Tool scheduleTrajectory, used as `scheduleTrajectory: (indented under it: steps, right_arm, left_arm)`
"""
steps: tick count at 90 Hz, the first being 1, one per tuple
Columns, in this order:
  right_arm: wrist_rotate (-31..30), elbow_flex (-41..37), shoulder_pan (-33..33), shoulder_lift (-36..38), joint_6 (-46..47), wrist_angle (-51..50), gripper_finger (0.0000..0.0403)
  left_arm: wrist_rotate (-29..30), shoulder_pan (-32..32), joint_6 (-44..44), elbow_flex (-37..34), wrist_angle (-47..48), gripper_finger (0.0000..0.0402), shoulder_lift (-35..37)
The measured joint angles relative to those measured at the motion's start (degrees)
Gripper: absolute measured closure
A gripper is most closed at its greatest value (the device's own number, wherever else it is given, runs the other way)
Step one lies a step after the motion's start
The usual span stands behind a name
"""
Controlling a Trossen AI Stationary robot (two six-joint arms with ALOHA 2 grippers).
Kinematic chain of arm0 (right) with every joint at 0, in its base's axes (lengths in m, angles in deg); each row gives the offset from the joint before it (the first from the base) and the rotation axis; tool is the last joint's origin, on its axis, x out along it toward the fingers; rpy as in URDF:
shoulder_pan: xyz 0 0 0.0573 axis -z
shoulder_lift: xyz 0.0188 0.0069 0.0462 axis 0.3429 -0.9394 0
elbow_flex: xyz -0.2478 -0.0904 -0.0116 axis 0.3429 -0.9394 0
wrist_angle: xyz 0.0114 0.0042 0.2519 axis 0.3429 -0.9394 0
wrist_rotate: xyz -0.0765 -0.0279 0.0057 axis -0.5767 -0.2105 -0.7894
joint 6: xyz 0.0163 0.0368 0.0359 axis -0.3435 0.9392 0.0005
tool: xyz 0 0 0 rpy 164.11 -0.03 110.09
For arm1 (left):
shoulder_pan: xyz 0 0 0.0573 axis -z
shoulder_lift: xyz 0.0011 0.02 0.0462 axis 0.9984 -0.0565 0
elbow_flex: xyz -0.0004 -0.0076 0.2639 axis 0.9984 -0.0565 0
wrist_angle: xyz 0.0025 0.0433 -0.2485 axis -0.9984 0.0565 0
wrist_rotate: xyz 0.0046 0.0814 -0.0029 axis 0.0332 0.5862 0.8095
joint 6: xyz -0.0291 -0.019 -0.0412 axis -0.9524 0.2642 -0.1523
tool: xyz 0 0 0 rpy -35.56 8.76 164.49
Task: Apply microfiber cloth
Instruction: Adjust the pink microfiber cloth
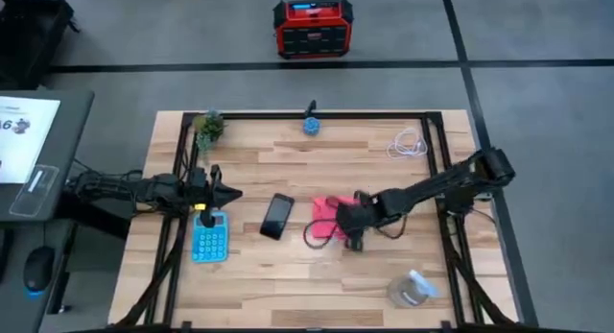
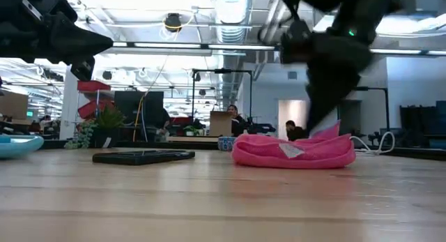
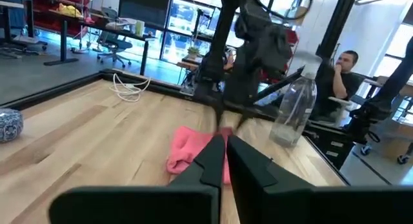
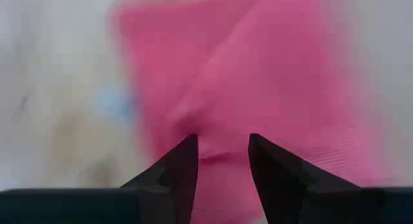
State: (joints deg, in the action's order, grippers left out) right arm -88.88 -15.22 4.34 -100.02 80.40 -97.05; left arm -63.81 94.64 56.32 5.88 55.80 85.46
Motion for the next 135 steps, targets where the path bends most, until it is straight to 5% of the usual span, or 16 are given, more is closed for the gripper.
scheduleTrajectory:
  steps: [10,38,53,64,92,105,118,135]
  right_arm:
    - [4.5,0.0,-2.4,-1.0,0.6,-3.2,0.0277]
    - [-16.1,0.0,-4.0,5.8,9.8,-2.6,0.028]
    - [-18.8,-0.2,2.7,4.8,16.5,-2.5,0.028]
    - [-17.3,-2.0,7.5,2.3,18.4,-1.7,0.028]
    - [1.7,-0.6,7.1,-0.3,4.7,17.6,0.028]
    - [2.0,0.3,5.1,0.1,-0.8,20.2,0.0281]
    - [-2.3,0.3,5.1,-1.4,4.5,18.2,0.0281]
    - [-0.9,0.3,4.0,-5.2,4.2,21.8,0.0281]
  left_arm:
    - [0.0,0.0,-0.4,0.0,0.0,0.0402,-0.8]
    - [0.0,0.0,-0.6,0.0,0.0,0.0402,-3.4]
    - [0.0,0.0,-0.6,0.0,0.0,0.0402,-4.3]
    - [0.0,0.0,-0.6,0.0,0.0,0.0402,-4.5]
    - [0.0,0.0,-1.6,0.0,0.0,0.0402,-4.8]
    - [0.0,0.0,-1.4,0.0,0.0,0.0402,-4.8]
    - [0.0,0.0,-1.2,0.0,0.0,0.0402,-4.8]
    - [0.0,0.0,-1.2,0.0,0.0,0.0402,-4.8]
